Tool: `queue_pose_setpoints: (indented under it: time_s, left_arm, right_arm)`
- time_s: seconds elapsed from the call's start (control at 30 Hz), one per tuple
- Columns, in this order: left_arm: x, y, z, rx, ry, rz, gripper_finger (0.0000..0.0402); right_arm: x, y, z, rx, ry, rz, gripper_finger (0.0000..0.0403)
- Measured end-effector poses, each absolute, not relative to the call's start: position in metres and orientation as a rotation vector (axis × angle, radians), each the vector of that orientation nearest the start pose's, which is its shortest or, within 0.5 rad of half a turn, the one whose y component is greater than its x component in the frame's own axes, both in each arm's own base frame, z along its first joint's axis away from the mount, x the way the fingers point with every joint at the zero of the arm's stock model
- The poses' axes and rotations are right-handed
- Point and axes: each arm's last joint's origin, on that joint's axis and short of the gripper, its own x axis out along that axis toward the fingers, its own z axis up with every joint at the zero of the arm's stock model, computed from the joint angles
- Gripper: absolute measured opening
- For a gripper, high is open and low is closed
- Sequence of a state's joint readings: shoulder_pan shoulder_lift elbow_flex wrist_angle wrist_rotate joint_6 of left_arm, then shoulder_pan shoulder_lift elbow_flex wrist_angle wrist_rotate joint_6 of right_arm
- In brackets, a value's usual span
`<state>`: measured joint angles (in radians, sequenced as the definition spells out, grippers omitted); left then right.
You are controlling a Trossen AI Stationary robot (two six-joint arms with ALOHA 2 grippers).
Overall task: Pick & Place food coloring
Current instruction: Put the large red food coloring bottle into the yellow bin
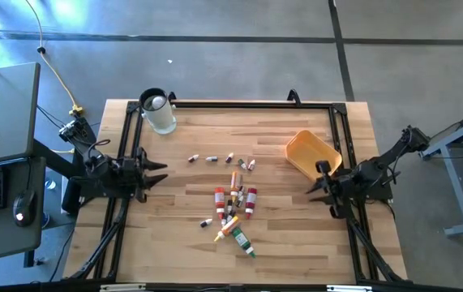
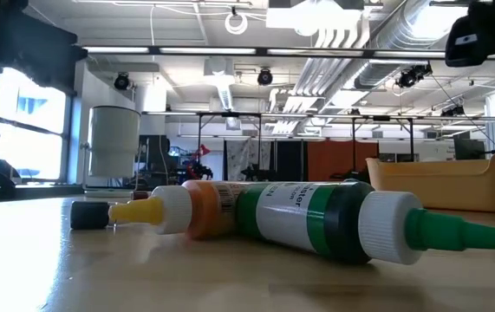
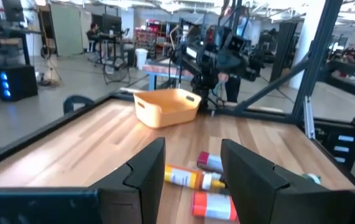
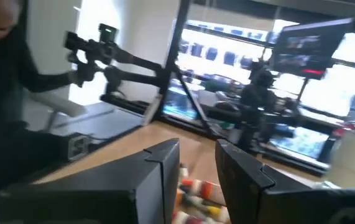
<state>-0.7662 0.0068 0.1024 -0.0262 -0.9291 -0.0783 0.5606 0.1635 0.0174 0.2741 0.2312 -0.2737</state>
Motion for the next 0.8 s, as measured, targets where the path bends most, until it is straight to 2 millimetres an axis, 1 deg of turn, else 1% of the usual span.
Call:
queue_pose_setpoints:
  time_s: [0.13, 0.23, 0.37, 0.47, 0.57, 0.63, 0.73, 0.8]
  left_arm:
    - [0.073, -0.038, 0.191, -0.143, -0.031, 0.168, 0.0153]
    - [0.073, -0.038, 0.191, -0.146, -0.032, 0.168, 0.0153]
    - [0.073, -0.038, 0.192, -0.17, -0.039, 0.184, 0.0153]
    - [0.073, -0.036, 0.192, -0.172, -0.044, 0.252, 0.0153]
    - [0.072, -0.033, 0.192, -0.176, -0.053, 0.343, 0.0153]
    - [0.071, -0.032, 0.193, -0.182, -0.059, 0.374, 0.0153]
    - [0.071, -0.032, 0.198, -0.232, -0.095, 0.359, 0.0153]
    - [0.071, -0.032, 0.204, -0.268, -0.134, 0.334, 0.0153]
  right_arm:
    - [0.093, 0.049, 0.185, -0.231, -0.178, 0.257, 0.0097]
    - [0.093, 0.047, 0.19, -0.236, -0.224, 0.192, 0.0097]
    - [0.092, 0.042, 0.198, -0.237, -0.274, 0.03, 0.0097]
    - [0.091, 0.038, 0.201, -0.232, -0.275, -0.08, 0.0097]
    - [0.091, 0.037, 0.203, -0.192, -0.3, -0.092, 0.0097]
    - [0.093, 0.036, 0.205, -0.153, -0.321, -0.087, 0.0097]
    - [0.099, 0.034, 0.208, -0.069, -0.357, -0.062, 0.0097]
    - [0.106, 0.033, 0.207, -0.046, -0.354, -0.046, 0.0097]
